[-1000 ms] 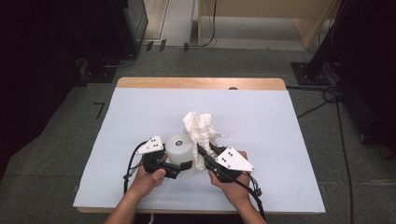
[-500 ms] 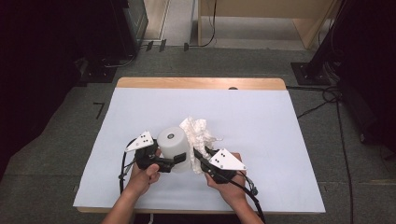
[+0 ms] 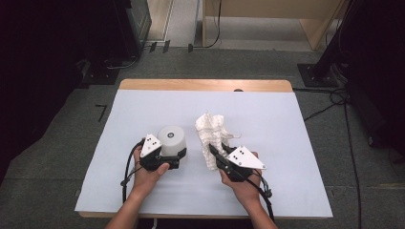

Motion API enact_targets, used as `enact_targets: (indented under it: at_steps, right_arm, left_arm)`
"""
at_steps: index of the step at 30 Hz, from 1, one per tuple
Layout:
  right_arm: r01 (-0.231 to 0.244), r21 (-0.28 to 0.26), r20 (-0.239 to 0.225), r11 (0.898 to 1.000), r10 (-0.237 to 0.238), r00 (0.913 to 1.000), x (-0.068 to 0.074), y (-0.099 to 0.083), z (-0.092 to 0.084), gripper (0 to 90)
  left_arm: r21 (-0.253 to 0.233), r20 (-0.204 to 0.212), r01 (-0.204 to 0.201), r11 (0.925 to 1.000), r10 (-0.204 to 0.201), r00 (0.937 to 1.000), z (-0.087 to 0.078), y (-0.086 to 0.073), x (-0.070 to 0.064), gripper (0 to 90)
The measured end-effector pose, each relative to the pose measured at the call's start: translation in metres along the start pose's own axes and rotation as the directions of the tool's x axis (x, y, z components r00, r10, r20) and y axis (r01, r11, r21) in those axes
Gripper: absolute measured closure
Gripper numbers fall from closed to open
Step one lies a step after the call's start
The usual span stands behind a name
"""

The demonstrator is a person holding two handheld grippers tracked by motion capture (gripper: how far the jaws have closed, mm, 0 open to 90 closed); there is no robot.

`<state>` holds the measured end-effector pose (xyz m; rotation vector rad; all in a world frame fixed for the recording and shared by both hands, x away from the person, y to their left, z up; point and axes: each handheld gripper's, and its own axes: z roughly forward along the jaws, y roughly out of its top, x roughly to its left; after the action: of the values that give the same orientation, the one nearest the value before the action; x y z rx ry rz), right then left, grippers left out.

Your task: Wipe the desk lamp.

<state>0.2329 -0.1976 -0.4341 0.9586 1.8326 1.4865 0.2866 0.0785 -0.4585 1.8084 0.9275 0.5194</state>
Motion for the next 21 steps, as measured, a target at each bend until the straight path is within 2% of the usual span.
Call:
enact_targets:
  at_steps: [1, 3, 6, 21]
  right_arm:
    - [-0.001, -0.006, 0.008, 1.0, 0.001, 1.0, -0.002, 0.001, -0.001, 73.1]
    - [-0.009, -0.013, 0.025, 1.0, 0.009, 0.9996, -0.009, 0.002, -0.004, 73.2]
    - [-0.014, -0.015, 0.035, 1.0, 0.014, 0.9993, -0.011, 0.003, -0.005, 73.2]
    - [-0.019, -0.028, 0.056, 0.999, 0.021, 0.9982, -0.019, 0.004, -0.01, 73.2]
  left_arm:
    - [-0.005, -0.036, -0.011, 0.9999, 0.011, 0.9993, 0.002, -0.003, 0.001, 8.5]
    - [-0.007, -0.077, -0.009, 0.9999, 0.008, 0.997, 0.004, -0.007, 0.003, 8.4]
    - [0.009, -0.107, -0.003, 1.0, 0.004, 0.9942, 0.007, -0.011, 0.007, 8.4]
    - [0.03, -0.134, -0.06, 0.9978, 0.063, 0.989, 0.008, -0.02, 0.003, 8.0]
